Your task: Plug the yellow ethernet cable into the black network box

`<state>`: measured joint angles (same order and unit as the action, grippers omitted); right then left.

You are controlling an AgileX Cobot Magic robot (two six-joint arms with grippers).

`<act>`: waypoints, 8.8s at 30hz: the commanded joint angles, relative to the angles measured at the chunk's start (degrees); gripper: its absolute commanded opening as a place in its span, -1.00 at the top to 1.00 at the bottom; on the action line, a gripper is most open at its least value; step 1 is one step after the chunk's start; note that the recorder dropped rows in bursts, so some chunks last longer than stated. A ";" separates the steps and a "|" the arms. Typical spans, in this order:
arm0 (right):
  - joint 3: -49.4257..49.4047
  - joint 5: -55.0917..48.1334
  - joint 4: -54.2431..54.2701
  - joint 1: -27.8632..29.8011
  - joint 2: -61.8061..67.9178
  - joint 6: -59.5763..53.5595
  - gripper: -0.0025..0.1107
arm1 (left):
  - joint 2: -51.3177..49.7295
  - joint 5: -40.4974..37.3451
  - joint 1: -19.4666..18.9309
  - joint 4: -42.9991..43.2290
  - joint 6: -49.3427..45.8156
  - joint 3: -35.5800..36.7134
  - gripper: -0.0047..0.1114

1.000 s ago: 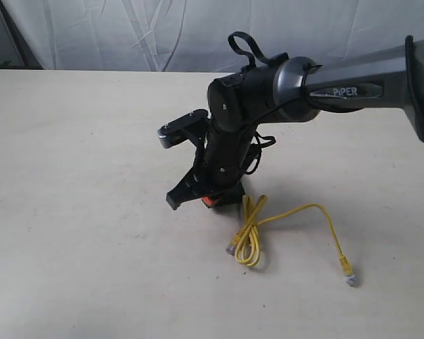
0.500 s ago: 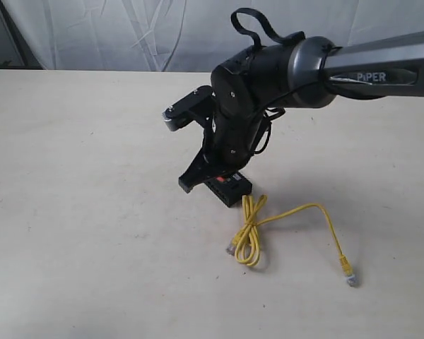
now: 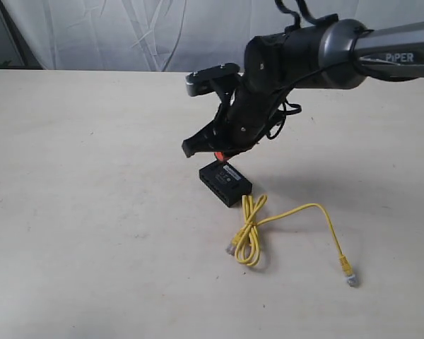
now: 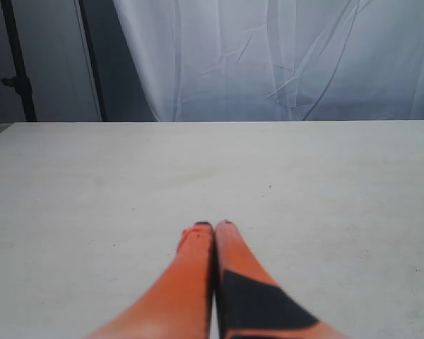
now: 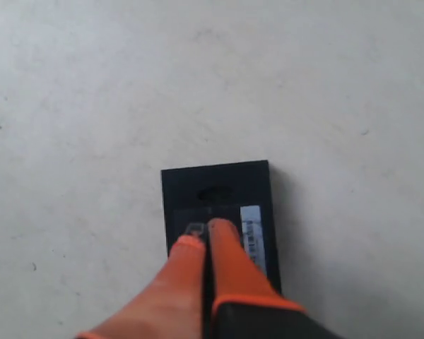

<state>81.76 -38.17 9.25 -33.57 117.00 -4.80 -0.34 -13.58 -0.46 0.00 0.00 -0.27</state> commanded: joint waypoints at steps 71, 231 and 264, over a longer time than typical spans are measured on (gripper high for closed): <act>0.32 -6.41 13.73 9.60 2.81 -9.92 0.96 | 0.34 0.32 -0.04 0.00 0.00 0.27 0.92; -22.13 0.71 15.80 6.14 -11.45 -12.20 0.81 | 0.34 0.32 -0.04 0.00 0.00 0.27 0.92; -16.10 9.20 59.94 6.14 -4.03 -56.85 0.95 | 0.34 0.32 -0.04 0.00 0.00 0.27 0.92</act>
<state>64.19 -28.52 67.05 -27.20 111.09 -60.98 -0.34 -13.58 -0.46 0.00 0.00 -0.27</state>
